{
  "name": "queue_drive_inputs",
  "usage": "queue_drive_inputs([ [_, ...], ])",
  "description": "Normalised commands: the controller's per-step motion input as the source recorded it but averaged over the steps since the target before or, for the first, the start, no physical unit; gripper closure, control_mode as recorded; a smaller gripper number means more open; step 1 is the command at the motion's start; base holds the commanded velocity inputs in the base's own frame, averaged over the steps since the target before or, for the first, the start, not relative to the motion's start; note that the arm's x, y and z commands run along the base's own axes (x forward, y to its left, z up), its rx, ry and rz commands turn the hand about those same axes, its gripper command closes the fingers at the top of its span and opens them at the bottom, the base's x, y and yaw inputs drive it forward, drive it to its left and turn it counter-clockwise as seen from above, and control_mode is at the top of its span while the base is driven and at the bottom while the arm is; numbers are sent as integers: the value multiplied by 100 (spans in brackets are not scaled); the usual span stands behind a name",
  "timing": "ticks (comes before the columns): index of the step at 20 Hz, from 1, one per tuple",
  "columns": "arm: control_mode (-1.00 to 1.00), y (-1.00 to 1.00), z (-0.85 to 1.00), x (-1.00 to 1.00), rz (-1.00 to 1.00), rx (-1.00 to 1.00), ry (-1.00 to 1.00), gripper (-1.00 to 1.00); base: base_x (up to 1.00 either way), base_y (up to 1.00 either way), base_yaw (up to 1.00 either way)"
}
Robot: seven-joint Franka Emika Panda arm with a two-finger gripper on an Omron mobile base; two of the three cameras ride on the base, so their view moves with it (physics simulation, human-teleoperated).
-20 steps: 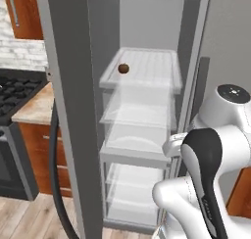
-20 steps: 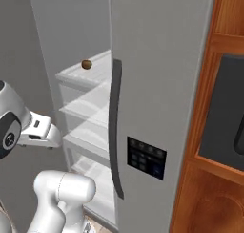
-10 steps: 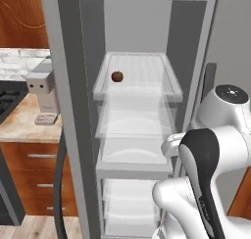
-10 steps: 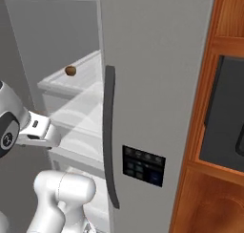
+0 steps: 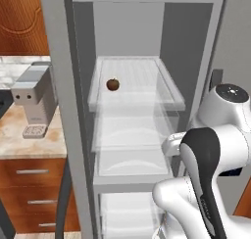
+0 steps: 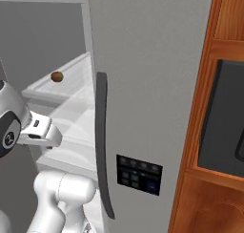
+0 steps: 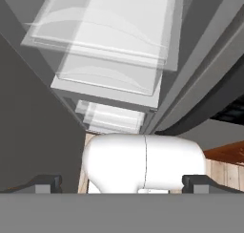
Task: Place the cold items (banana and apple) from the fridge in one tupperware on the dining counter. Place the warm items (kebab skewer and hot dog) in the stove area in another tupperware.
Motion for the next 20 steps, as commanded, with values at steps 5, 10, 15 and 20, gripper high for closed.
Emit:
queue_drive_inputs([
  [5, 100, 0, 0, 0, 0, 0, 0, -100, 46, 49, -12],
  [10, 100, 0, 0, 0, 0, 0, 0, -100, 54, 39, -4],
  [15, -100, 14, 54, 38, 9, 0, -8, -100, 0, 0, 0],
  [20, -100, 8, 68, 53, 16, 0, -8, -100, 0, 0, 0],
])
